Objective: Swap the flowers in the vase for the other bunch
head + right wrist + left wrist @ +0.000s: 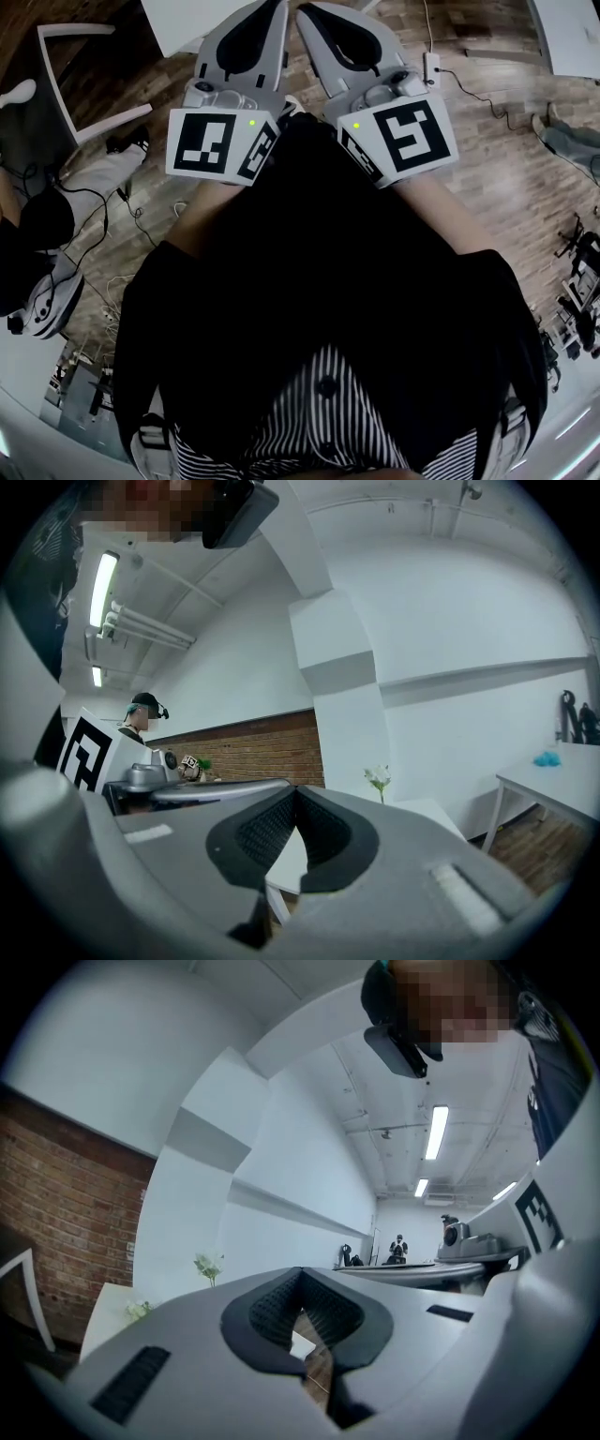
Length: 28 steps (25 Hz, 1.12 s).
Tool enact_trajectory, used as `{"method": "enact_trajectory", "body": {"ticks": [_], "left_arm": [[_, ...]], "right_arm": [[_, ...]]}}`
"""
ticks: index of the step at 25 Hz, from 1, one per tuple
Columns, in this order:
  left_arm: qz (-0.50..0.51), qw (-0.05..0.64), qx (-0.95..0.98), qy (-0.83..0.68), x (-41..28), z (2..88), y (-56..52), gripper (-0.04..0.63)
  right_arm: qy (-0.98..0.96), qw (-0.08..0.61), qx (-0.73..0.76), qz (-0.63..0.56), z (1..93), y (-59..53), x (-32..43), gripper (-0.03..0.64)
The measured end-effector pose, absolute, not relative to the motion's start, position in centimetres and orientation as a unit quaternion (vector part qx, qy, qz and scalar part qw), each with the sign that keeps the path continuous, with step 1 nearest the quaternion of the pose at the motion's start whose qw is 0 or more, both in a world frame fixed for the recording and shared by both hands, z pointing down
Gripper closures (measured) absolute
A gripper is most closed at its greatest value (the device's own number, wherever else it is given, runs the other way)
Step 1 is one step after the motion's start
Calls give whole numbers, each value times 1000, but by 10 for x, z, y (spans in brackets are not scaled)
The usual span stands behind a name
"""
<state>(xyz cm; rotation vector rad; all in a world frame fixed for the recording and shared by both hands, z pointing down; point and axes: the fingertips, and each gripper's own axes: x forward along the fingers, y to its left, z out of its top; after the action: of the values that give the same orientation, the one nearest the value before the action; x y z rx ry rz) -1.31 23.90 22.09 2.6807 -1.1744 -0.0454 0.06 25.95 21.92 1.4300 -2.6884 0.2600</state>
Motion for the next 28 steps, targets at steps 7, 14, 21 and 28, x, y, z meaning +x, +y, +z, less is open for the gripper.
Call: {"method": "enact_trajectory", "body": {"ticks": [7,14,21,28], "left_arm": [[-28,119,896,-427,-58,230,216,592],[-30,113,888,-445,-81,231,204,592],[-33,112,880,-461,-92,234,186,592],[-20,102,877,-469,-86,226,144,592]], "right_arm": [[-891,57,444,81,224,237,-41,617],[-903,71,417,79,224,220,-70,617],[-915,77,389,77,229,201,-79,617],[-927,62,365,66,218,157,-75,618]]}}
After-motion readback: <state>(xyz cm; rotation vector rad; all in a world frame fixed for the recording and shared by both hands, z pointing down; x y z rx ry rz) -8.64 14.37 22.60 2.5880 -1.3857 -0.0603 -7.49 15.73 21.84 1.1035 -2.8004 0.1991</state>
